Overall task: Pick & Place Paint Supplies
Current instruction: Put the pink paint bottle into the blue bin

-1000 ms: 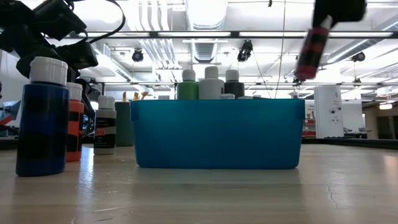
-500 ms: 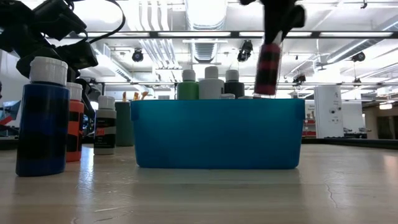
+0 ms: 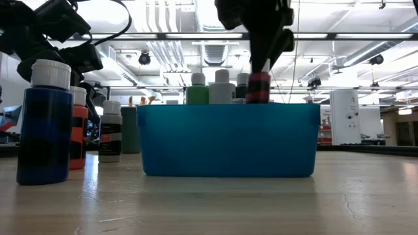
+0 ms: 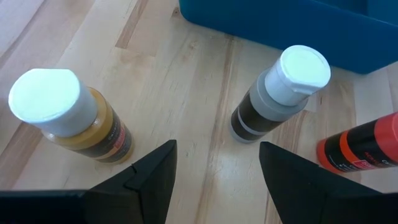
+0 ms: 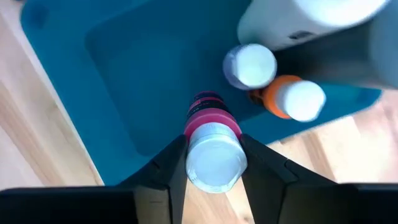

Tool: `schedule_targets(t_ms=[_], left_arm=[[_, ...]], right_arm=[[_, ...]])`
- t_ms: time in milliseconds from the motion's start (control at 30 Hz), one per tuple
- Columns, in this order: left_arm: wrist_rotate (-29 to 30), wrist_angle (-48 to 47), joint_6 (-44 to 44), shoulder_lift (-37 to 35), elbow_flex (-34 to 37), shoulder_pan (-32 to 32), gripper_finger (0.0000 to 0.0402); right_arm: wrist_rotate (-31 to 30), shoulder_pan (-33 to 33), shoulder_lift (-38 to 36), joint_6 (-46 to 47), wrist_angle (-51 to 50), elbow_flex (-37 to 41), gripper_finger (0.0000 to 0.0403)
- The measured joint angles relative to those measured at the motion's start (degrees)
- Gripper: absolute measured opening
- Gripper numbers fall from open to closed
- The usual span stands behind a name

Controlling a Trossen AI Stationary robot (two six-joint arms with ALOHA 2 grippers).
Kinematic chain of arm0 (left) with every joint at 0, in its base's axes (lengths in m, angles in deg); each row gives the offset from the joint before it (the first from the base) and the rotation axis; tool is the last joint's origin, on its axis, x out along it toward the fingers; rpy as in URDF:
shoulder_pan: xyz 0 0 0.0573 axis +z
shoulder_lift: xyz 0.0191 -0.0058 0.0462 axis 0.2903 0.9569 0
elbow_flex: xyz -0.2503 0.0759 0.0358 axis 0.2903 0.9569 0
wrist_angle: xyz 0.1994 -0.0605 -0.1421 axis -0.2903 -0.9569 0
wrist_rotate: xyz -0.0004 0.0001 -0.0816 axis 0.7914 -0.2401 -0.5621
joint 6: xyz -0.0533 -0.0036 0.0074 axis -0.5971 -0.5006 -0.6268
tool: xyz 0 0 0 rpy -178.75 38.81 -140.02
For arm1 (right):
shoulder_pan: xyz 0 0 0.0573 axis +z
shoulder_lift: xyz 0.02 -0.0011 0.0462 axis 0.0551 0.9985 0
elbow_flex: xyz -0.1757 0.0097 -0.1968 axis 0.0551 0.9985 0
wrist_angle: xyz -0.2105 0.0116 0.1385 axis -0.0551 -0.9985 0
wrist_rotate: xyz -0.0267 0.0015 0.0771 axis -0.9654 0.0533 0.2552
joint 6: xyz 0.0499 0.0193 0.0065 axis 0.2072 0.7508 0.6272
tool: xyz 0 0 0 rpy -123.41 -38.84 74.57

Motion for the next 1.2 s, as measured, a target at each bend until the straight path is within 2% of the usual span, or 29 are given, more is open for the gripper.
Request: schedule_targets(t_ms=[567, 833, 1200], left_arm=[[0.00, -0.01, -0.02, 0.00, 0.00, 0.00, 0.0234], [-0.02, -0.01, 0.00, 0.00, -0.02, 0.00, 0.0234], [-0.01, 0.00, 0.00, 0.00, -0.01, 0.01, 0.0234]], right_arm=[[0.25, -0.72, 0.02, 0.68, 9.13, 10.27, 0.0125], [-0.33, -1.33, -0.26, 0.85, 12.63, 13.12, 0.0115], [-0.39, -1.73, -0.38, 0.70, 12.78, 13.06, 0.0164]])
